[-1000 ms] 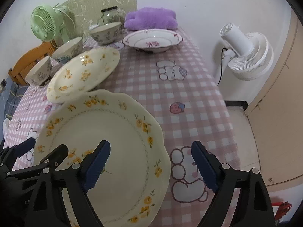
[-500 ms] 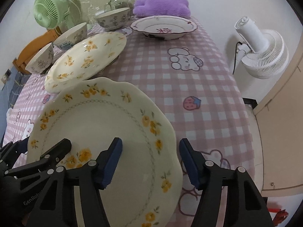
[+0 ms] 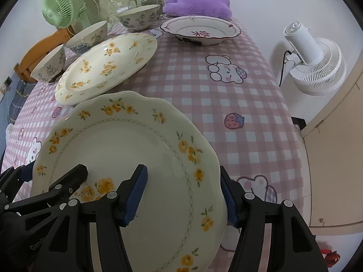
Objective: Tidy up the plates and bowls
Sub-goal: 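Carry the tilted large plate with the right tool across the table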
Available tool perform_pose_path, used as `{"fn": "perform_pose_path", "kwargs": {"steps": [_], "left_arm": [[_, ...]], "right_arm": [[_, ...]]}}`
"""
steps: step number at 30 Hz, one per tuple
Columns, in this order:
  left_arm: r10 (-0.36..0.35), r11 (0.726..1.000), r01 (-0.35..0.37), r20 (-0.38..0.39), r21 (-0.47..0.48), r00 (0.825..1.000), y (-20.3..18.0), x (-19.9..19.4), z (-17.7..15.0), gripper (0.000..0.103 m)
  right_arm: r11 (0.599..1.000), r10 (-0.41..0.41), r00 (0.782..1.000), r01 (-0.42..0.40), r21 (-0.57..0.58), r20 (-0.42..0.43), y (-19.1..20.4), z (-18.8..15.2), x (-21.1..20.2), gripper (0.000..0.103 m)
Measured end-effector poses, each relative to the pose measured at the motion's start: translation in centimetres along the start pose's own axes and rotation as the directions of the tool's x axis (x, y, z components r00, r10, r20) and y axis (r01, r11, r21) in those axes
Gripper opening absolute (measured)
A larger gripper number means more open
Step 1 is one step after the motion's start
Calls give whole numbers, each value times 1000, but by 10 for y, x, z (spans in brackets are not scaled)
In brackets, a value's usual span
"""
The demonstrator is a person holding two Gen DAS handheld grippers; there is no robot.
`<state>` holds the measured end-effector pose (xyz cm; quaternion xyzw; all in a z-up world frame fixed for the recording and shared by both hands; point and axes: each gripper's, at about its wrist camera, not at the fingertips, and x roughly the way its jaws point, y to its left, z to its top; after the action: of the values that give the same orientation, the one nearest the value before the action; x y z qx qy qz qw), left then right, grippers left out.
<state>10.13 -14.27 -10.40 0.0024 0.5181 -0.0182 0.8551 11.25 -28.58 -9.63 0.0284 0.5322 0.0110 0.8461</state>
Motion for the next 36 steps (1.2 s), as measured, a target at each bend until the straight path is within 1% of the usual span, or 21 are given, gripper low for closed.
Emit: {"fn": "perform_pose_path", "kwargs": {"steps": [4, 13, 18, 25, 36], "left_arm": [[-7, 1000, 6, 16, 19, 1000, 5, -7, 2, 76], [-50, 997, 48, 31, 59, 998, 38, -20, 3, 76], [-59, 996, 56, 40, 69, 998, 62, -25, 5, 76], [-59, 995, 54, 53, 86, 997, 95, -29, 9, 76], [-40, 997, 36, 63, 62, 997, 161, -22, 18, 76]], "right_arm": [[1000, -9, 1000, 8, 13, 12, 6, -1, -8, 64], [998, -47, 999, 45, 54, 26, 36, -4, -24, 64], [996, -61, 998, 58, 65, 36, 62, -4, -31, 64], [995, -69, 997, 66, 81, 34, 95, -1, -30, 64], [996, -55, 997, 51, 75, 51, 161, 13, -19, 64]]}}
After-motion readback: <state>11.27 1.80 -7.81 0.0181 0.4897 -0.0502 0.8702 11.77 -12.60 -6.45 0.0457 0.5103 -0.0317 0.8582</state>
